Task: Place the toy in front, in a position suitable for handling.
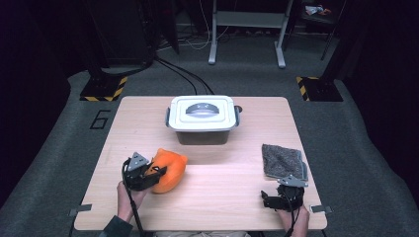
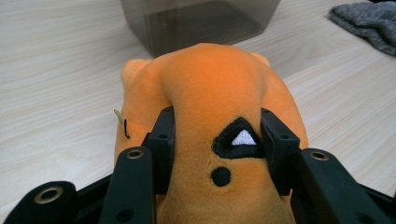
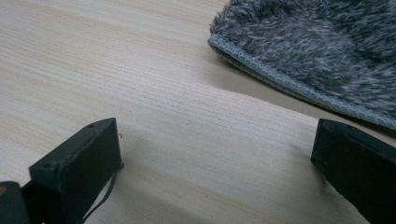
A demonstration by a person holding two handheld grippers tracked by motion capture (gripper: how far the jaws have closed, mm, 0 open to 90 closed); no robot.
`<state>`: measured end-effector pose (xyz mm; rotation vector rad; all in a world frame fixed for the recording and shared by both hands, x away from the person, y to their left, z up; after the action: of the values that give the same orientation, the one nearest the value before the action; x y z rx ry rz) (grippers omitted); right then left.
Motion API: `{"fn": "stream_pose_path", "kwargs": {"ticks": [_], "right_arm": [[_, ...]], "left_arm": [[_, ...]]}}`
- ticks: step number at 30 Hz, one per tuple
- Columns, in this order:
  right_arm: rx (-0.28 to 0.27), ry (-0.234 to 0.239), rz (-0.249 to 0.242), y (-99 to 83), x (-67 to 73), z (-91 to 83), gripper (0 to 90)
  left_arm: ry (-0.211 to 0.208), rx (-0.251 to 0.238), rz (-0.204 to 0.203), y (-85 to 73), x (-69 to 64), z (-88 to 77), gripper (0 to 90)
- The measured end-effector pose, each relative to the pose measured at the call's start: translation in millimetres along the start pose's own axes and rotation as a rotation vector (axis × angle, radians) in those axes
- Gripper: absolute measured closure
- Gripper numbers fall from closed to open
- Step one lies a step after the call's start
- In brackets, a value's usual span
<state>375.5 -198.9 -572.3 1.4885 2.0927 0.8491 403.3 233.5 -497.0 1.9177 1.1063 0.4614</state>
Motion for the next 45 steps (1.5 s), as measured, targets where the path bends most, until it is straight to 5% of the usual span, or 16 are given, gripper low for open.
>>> {"fn": "stream_pose_path", "kwargs": {"ticks": [12, 45], "right_arm": [[-0.001, 0.000, 0.000, 0.1, 0.0, 0.1, 0.6], [0.000, -0.003, -0.003, -0.1, -0.6, -0.2, 1.1]], "left_arm": [[-0.057, -0.014, 0.056, 10.6, -13.5, 0.3, 56.1], [-0.195, -0.028, 0.105, 28.4, -50.1, 18.7, 55.7]]}}
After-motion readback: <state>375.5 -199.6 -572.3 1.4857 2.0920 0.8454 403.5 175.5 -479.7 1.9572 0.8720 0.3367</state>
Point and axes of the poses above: each handheld gripper's, and its own axes: z roughly forward along the jaws, y roughly out of its top, x roughly to its left, the point moved 6 cm from there along z, roughly forward along the jaws, and after that the axes turned 2 degrees about x, right-handed, at the moved point
